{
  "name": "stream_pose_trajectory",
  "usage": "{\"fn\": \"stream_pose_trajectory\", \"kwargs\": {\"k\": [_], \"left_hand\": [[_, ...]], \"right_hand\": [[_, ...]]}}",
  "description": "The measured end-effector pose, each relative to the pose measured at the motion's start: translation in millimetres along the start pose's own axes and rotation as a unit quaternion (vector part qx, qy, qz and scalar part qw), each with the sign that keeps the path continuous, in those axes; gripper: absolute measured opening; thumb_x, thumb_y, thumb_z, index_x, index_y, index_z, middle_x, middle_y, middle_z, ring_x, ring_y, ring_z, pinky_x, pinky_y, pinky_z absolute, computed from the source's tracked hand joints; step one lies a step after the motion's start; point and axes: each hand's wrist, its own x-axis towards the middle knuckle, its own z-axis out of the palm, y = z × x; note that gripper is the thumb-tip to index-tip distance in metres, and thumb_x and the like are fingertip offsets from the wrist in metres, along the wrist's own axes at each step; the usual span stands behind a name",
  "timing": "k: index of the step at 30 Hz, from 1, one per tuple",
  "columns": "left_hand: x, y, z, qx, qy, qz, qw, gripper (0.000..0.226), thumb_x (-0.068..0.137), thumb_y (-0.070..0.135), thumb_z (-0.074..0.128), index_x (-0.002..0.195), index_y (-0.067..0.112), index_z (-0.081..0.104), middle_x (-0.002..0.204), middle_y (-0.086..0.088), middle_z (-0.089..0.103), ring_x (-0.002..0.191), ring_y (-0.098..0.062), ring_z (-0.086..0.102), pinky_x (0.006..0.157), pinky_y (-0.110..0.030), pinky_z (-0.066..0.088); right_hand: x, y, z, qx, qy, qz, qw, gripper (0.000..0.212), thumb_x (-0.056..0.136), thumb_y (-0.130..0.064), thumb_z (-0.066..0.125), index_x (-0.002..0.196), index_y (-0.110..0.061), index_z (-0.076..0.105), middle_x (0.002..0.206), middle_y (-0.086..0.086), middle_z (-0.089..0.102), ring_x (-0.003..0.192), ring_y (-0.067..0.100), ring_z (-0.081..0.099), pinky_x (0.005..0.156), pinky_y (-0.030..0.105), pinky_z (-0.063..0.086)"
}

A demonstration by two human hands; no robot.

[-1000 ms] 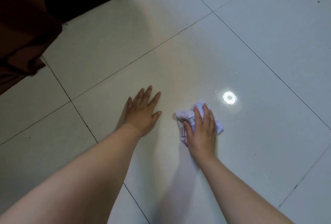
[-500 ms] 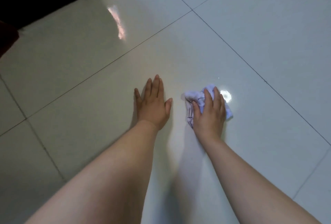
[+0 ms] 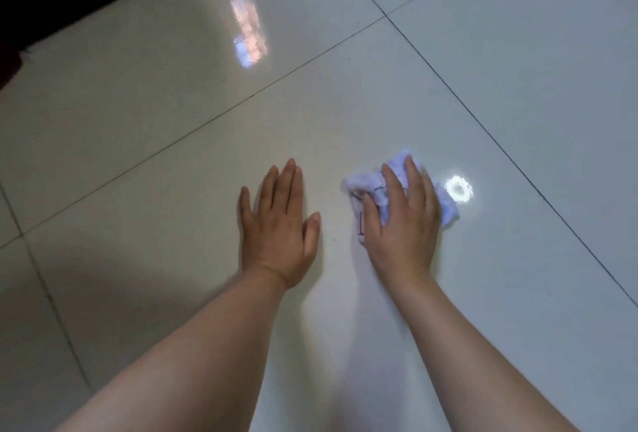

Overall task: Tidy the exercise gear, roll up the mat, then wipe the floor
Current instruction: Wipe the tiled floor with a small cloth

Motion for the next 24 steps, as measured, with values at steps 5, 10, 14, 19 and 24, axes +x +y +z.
{"fn": "stream_pose_trajectory", "kwargs": {"k": [5,10,14,19,24], "left_hand": [[-0.2,0.6,-0.7,0.009,-0.002,-0.004,1.000,0.067,0.086,0.042,0.026,0.146,0.012,0.022,0.155,-0.002,0.024,0.140,-0.020,0.021,0.109,-0.054,0.018],[1.6,0.9,-1.4,0.016,-0.007,-0.008,1.000,0.067,0.086,0.042,0.028,0.145,0.013,0.022,0.154,-0.002,0.024,0.139,-0.020,0.021,0.108,-0.052,0.017],[2.8,-1.3,1.2,0.014,0.007,0.003,1.000,0.067,0.085,0.042,0.028,0.144,0.011,0.027,0.153,-0.004,0.027,0.137,-0.021,0.022,0.106,-0.051,0.014],[1.4,-2.8,0.7,-0.012,0.017,0.011,1.000,0.067,0.085,0.043,0.028,0.143,0.011,0.032,0.153,-0.004,0.029,0.137,-0.022,0.028,0.108,-0.053,0.021],[0.7,-7.4,-6.1,-0.082,0.019,0.026,0.996,0.072,0.082,0.049,0.021,0.144,0.015,0.031,0.154,0.001,0.025,0.141,-0.018,0.023,0.112,-0.049,0.013]], "right_hand": [[33.1,20.9,-8.4,0.027,-0.018,0.015,0.999,0.049,0.088,-0.042,0.040,0.127,-0.015,0.054,0.146,0.012,0.038,0.134,0.030,0.034,0.111,0.035,0.017],[63.9,-2.5,10.0,0.031,-0.029,-0.010,0.999,0.046,0.088,-0.038,0.043,0.125,-0.013,0.055,0.146,0.012,0.039,0.134,0.033,0.034,0.110,0.039,0.018],[39.5,-3.9,9.5,0.047,-0.078,-0.132,0.987,0.046,0.087,-0.035,0.048,0.127,-0.014,0.055,0.143,0.010,0.043,0.130,0.029,0.037,0.110,0.034,0.018],[4.4,3.0,-4.1,0.049,-0.069,-0.130,0.988,0.044,0.087,-0.033,0.050,0.126,-0.013,0.055,0.139,0.011,0.047,0.129,0.026,0.038,0.111,0.030,0.018],[-2.8,-9.9,-3.6,0.072,-0.041,-0.002,0.997,0.046,0.086,-0.039,0.047,0.124,-0.014,0.055,0.140,0.012,0.043,0.128,0.030,0.039,0.109,0.042,0.028]]}}
